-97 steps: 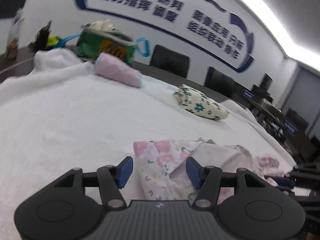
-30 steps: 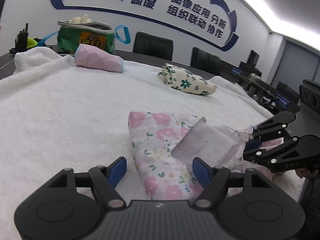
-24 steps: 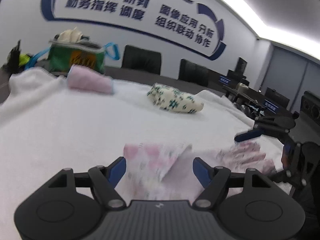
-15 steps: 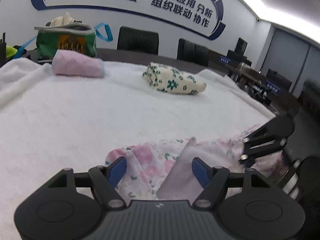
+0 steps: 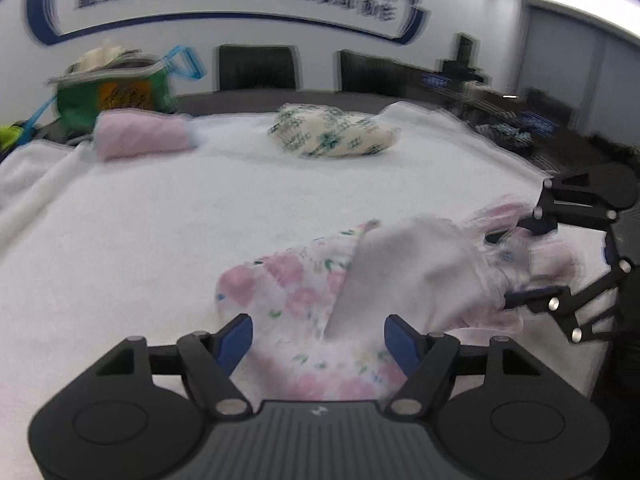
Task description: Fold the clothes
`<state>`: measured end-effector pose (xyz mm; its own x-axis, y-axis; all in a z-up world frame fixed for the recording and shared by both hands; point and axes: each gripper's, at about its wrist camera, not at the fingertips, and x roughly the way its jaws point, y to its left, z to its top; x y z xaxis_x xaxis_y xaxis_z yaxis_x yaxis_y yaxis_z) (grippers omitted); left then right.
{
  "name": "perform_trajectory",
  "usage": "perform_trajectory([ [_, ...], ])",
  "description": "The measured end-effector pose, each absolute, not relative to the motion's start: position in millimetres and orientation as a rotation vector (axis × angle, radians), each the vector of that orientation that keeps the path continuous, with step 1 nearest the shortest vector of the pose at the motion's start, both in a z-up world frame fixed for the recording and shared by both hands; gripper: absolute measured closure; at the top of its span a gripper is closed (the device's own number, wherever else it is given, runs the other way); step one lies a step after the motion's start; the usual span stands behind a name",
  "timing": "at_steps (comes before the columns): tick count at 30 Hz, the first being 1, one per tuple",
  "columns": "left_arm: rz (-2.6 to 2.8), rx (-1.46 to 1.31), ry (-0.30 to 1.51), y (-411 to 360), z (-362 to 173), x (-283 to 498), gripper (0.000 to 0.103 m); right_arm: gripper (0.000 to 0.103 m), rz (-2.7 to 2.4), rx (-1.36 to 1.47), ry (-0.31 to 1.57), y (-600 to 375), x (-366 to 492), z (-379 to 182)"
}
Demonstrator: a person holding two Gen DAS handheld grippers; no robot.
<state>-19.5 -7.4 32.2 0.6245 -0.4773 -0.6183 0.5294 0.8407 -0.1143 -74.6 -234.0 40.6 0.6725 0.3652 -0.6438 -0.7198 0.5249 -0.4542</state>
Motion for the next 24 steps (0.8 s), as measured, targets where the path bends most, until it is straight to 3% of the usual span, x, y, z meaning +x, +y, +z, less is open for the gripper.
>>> perform_trajectory([
  [2,-0.617,0.167,0.628,-5.9,63.7,-13.9,0.029,0.038,0.588,-0.656,0.479,-256.2,-95.7,56.6],
  [3,-0.634,0.212,0.599,-5.5,79.6,-10.7,0.023,0.03,0.509,-0.538,0.478,-271.9,-102.8,62.1],
  [4,-0.68,0.291,0.574,-17.6,86.0,-0.5,0.019,0.029,0.43,-0.419,0.476,-287.6,-109.8,67.6],
  [6,-0.775,0.457,0.522,-44.5,96.8,21.5,0.018,0.029,0.279,-0.126,0.466,-318.3,-123.4,72.3],
  [8,-0.971,0.511,0.589,-70.3,82.9,48.2,0.018,0.029,0.209,0.125,0.45,-334.9,-141.6,61.8],
  [16,-1.288,0.481,0.766,-139.5,17.1,110.5,0.02,0.029,0.13,0.549,0.615,-331.3,-150.8,9.5],
  [17,-1.3,0.445,0.799,-142.6,11.3,117.0,0.026,0.029,0.093,0.619,0.629,-337.2,-144.1,-1.0],
  [22,-1.291,0.393,0.769,-131.9,4.6,112.6,0.028,0.031,-0.04,0.796,0.538,-351.8,-122.2,-16.2],
  [23,-1.266,0.382,0.764,-131.0,4.8,111.6,0.033,0.033,-0.085,0.782,0.523,-348.4,-115.9,-16.8],
  [24,-1.242,0.371,0.759,-130.0,4.9,110.6,0.051,0.046,-0.112,0.748,0.512,-343.9,-110.5,-17.2],
])
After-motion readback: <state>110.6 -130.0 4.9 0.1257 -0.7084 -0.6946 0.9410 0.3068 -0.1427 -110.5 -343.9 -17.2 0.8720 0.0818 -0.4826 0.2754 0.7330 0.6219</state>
